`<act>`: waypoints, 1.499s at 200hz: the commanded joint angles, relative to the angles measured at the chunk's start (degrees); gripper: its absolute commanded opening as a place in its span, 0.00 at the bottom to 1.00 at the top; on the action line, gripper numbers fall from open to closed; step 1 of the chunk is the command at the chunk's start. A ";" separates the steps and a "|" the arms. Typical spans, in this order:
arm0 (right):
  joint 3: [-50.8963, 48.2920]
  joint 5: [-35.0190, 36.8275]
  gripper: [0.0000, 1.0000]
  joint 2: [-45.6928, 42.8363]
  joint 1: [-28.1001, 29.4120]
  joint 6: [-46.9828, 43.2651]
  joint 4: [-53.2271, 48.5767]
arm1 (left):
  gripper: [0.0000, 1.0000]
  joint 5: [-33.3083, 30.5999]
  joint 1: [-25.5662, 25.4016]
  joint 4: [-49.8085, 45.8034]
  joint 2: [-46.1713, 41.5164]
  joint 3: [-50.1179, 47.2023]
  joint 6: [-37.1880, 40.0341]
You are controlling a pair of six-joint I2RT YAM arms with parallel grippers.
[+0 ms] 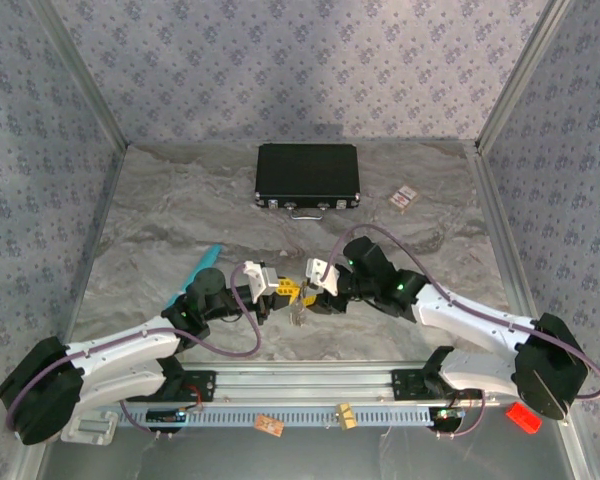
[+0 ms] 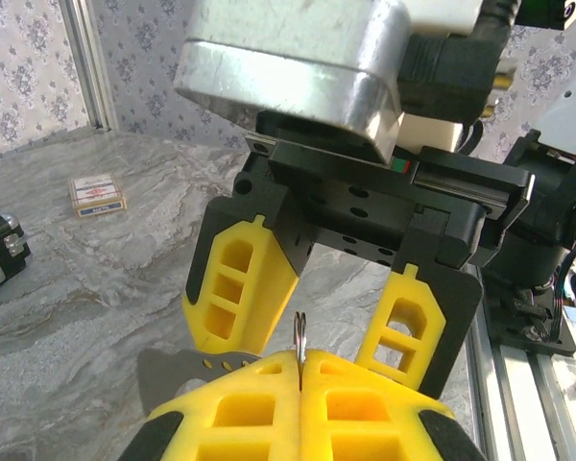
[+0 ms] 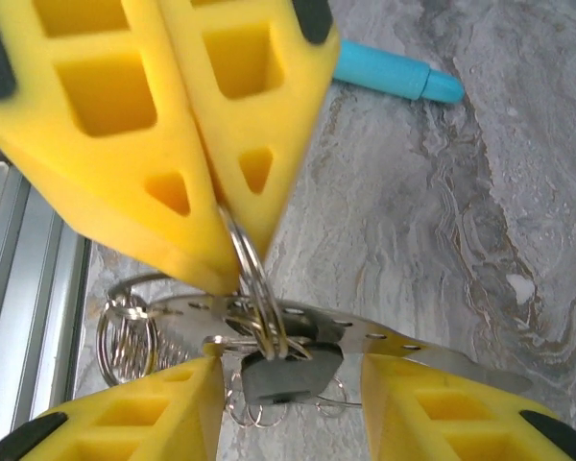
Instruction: Put the keys on the keyring
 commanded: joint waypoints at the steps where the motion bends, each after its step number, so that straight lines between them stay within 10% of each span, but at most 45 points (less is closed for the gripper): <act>1: -1.26 -1.33 0.45 0.18 0.83 2.61 3.65 | 0.00 0.05 -0.30 4.67 -1.23 -0.34 -1.23; 83: -2.61 5.45 0.37 0.14 1.94 5.14 6.85 | 0.00 -0.75 -0.25 4.16 -2.24 -0.52 -1.34; 178: -0.61 12.07 0.00 -2.31 2.67 3.60 2.44 | 0.00 -3.86 -0.25 2.09 -1.49 0.02 -0.29; 300: 6.47 18.44 0.00 -5.65 4.52 -1.09 -6.29 | 0.00 -3.87 -0.28 -3.85 -0.81 2.38 1.86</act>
